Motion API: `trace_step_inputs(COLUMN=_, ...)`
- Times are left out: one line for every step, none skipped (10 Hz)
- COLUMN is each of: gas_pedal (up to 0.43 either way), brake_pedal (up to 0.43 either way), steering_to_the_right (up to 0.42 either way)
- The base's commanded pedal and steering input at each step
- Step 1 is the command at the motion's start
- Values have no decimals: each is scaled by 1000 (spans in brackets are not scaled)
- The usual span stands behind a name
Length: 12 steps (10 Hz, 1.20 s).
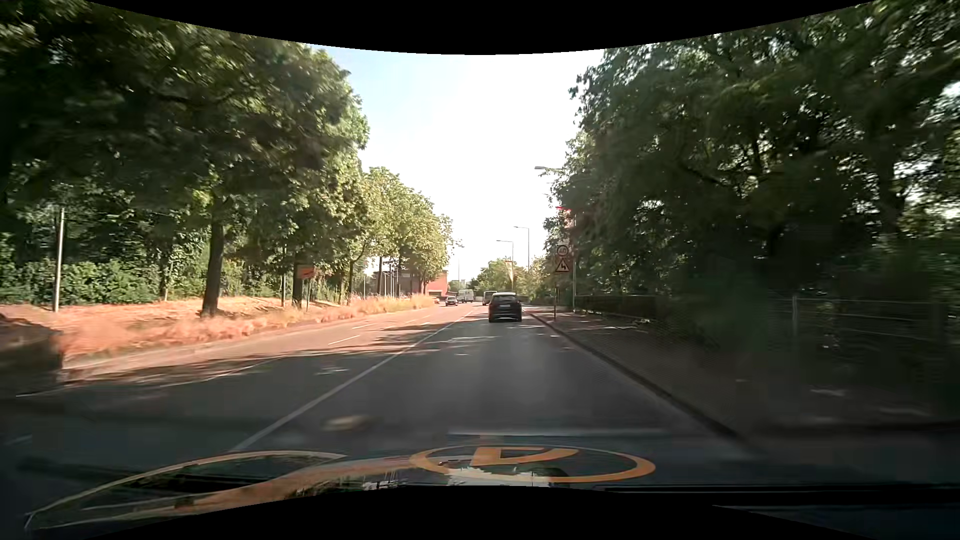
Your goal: Follow the waypoints while adhering to traffic rules and regulations
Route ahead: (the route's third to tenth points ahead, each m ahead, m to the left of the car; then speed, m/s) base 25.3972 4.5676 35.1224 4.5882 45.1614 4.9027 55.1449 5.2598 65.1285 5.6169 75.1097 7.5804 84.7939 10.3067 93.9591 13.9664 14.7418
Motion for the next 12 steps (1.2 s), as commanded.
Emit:
trace_step_inputs(gas_pedal=189, brake_pedal=0, steering_to_the_right=0)
trace_step_inputs(gas_pedal=189, brake_pedal=0, steering_to_the_right=-1)
trace_step_inputs(gas_pedal=189, brake_pedal=0, steering_to_the_right=-2)
trace_step_inputs(gas_pedal=197, brake_pedal=0, steering_to_the_right=-1)
trace_step_inputs(gas_pedal=197, brake_pedal=0, steering_to_the_right=-2)
trace_step_inputs(gas_pedal=197, brake_pedal=0, steering_to_the_right=-2)
trace_step_inputs(gas_pedal=197, brake_pedal=0, steering_to_the_right=-2)
trace_step_inputs(gas_pedal=189, brake_pedal=0, steering_to_the_right=-2)
trace_step_inputs(gas_pedal=189, brake_pedal=0, steering_to_the_right=-3)
trace_step_inputs(gas_pedal=189, brake_pedal=0, steering_to_the_right=-3)
trace_step_inputs(gas_pedal=189, brake_pedal=0, steering_to_the_right=-3)
trace_step_inputs(gas_pedal=177, brake_pedal=0, steering_to_the_right=-3)
